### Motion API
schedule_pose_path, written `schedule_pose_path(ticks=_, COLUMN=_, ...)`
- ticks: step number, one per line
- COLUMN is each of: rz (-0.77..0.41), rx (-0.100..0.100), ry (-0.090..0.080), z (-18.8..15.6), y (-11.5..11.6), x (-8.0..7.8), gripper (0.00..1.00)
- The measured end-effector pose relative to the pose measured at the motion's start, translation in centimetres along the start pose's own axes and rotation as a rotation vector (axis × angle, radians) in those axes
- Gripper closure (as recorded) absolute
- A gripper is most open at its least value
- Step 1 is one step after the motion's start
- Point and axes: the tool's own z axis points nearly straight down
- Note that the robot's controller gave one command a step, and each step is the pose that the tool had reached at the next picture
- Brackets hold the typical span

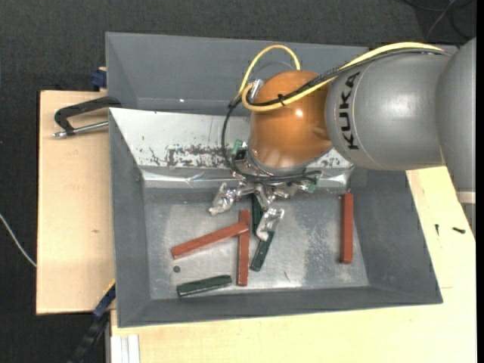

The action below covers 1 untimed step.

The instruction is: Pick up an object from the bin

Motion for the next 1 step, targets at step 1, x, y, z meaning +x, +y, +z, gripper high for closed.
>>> schedule_pose_path(ticks=1, rz=0.001, rx=0.001, ry=-0.005, z=-0.02, y=0.01, x=-0.14, gripper=0.0)
